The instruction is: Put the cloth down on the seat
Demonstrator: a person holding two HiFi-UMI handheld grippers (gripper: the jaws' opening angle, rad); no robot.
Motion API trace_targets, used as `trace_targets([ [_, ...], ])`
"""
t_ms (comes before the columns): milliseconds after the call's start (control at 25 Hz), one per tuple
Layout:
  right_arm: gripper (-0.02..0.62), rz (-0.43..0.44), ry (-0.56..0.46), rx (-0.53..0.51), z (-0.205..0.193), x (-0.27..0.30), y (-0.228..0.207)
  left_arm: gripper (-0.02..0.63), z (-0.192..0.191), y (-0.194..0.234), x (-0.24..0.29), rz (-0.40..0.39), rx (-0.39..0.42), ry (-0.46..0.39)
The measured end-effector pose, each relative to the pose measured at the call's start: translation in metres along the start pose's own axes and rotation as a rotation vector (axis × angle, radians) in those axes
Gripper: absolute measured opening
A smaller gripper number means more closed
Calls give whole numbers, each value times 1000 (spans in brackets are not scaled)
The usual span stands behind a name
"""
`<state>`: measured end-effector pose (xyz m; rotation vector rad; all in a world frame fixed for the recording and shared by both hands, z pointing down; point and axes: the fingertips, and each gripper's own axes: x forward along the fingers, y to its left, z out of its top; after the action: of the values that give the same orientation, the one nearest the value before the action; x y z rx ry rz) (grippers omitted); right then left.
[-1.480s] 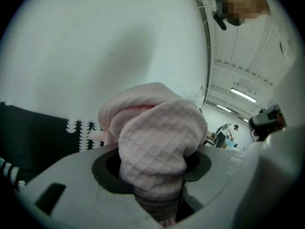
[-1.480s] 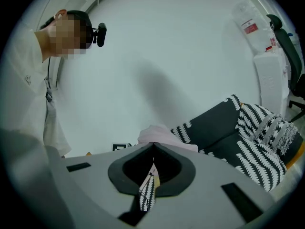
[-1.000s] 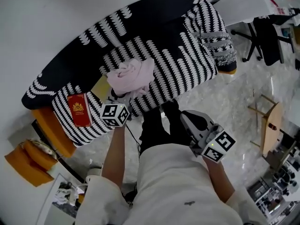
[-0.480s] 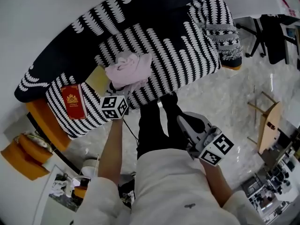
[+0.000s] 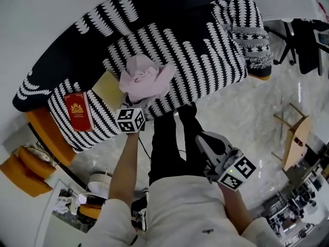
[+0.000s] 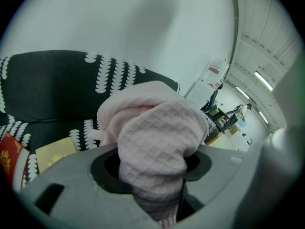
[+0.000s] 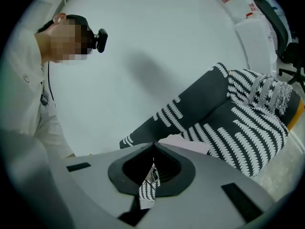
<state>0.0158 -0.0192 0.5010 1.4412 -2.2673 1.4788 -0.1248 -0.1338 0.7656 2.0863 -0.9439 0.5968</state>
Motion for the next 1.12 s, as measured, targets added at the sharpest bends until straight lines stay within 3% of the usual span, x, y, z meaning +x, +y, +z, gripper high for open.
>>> trace_targets([
  [760, 8, -31, 24, 23, -15, 24, -28, 256, -33, 42, 60, 43, -63, 66],
  [1120, 8, -50, 69, -10, -22, 50, -43, 259, -58, 48, 82, 49, -23, 133],
])
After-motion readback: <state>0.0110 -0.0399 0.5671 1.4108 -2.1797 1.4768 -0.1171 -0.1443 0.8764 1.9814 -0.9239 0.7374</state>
